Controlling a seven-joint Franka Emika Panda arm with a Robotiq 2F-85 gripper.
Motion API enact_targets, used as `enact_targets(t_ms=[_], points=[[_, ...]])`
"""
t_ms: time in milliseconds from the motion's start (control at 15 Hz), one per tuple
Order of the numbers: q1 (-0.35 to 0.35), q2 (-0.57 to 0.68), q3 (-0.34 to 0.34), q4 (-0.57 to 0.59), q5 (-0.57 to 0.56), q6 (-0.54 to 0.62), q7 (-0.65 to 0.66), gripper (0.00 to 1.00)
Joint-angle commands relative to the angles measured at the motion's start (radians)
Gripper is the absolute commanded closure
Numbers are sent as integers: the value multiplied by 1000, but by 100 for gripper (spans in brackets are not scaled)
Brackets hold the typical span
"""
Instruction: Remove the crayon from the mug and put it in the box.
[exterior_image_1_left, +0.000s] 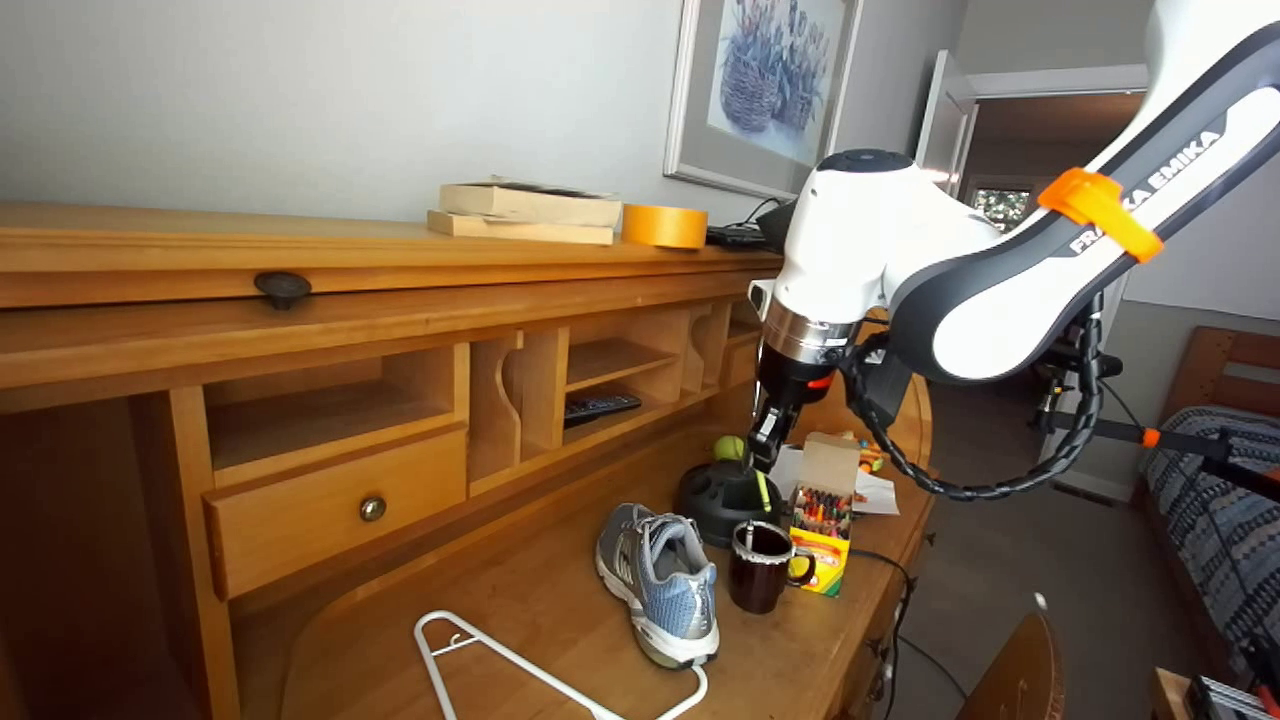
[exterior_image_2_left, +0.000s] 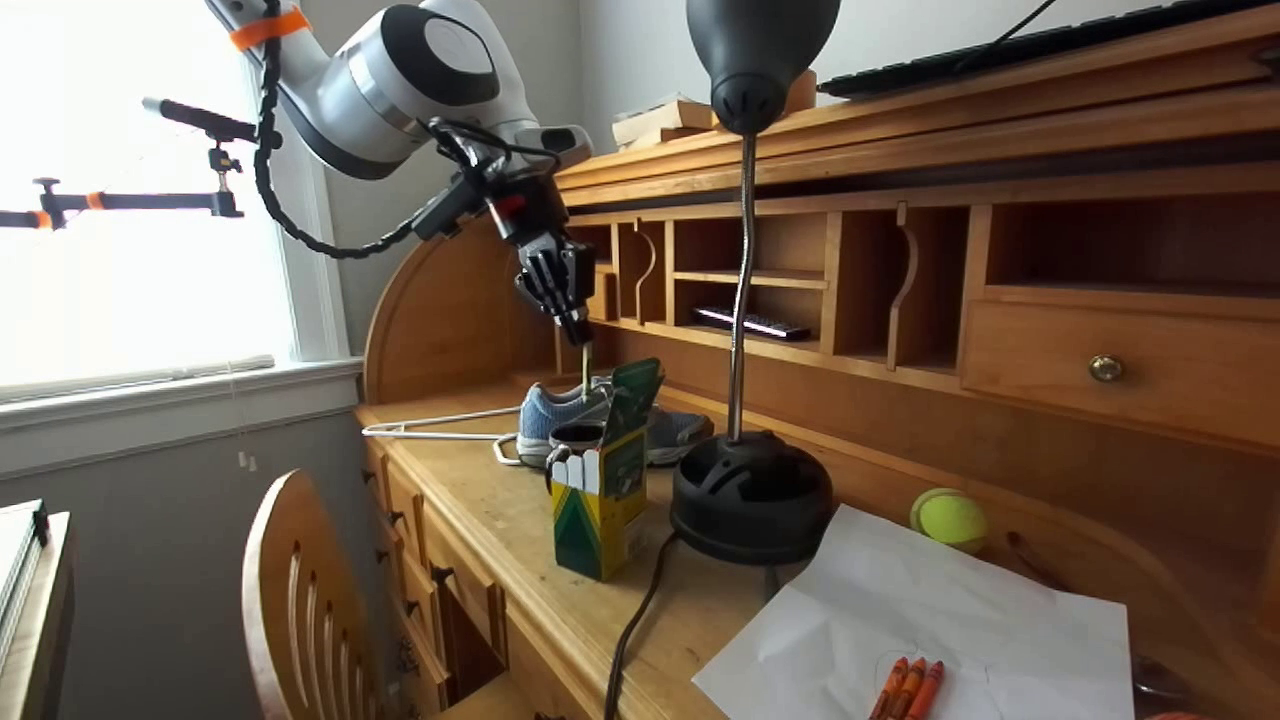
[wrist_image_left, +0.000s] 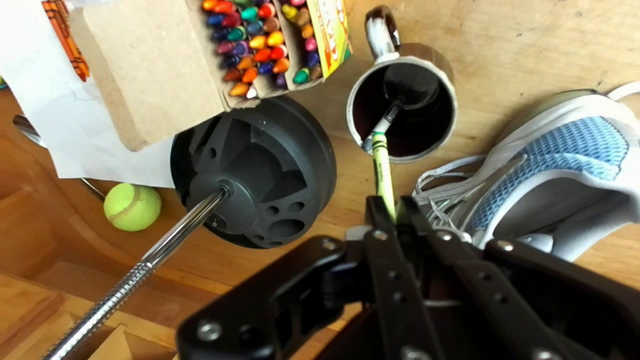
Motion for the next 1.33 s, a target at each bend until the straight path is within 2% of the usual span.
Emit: enact_targets(t_ms=[0,667,1000,1267], points=[[-37,-77,26,-80,-12,-18,27,98],[-161,-228,49,-212,-51,-11,63,98],[-222,-212,47,-229,-65,33,64,98],[-246,-197,47,-223,-77,56,69,98]])
